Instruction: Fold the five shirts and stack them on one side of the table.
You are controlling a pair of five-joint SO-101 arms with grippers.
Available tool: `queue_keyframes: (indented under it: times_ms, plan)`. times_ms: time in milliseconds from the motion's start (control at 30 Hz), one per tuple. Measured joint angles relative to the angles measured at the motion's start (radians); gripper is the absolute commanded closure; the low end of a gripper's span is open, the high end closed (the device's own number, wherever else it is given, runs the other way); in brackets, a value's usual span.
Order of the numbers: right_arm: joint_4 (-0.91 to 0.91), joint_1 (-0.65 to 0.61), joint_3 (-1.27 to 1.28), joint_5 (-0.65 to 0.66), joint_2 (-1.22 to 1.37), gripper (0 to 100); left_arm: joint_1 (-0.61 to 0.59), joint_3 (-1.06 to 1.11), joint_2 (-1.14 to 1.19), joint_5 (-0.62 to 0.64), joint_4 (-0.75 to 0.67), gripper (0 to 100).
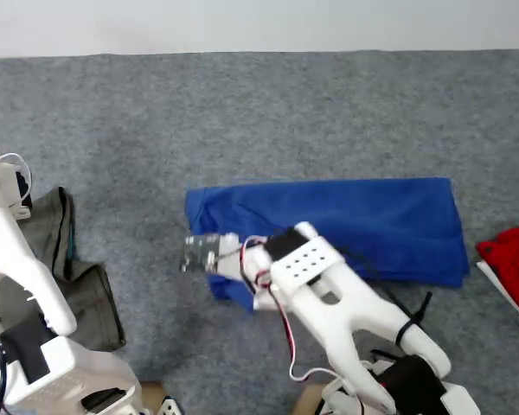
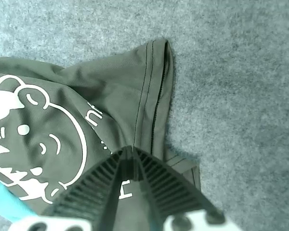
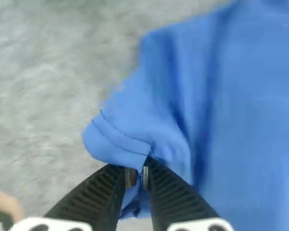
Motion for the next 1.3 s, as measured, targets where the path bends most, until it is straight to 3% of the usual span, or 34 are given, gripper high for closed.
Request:
queue_keyframes:
  times_ms: [600, 700, 933, 1167, 1300]
  plan:
    - [0.034, 0.141, -0.611, -0.058, 0.482, 98.3, 0.000, 0.000, 0.000, -0.006, 0.000, 98]
    - [0.048, 0.143, -0.651, -0.072, 0.503, 96.0, 0.000, 0.000, 0.000, -0.006, 0.000, 98]
    - [0.066, 0.181, -0.657, -0.181, 0.508, 78.7, 0.000, 0.000, 0.000, -0.006, 0.000, 98]
    - [0.066, 0.281, -0.657, -0.238, 0.540, 78.6, 0.000, 0.000, 0.000, -0.037, 0.000, 98]
    - [0.109, 0.304, -0.667, -0.244, 0.542, 85.3, 0.000, 0.000, 0.000, -0.037, 0.000, 98]
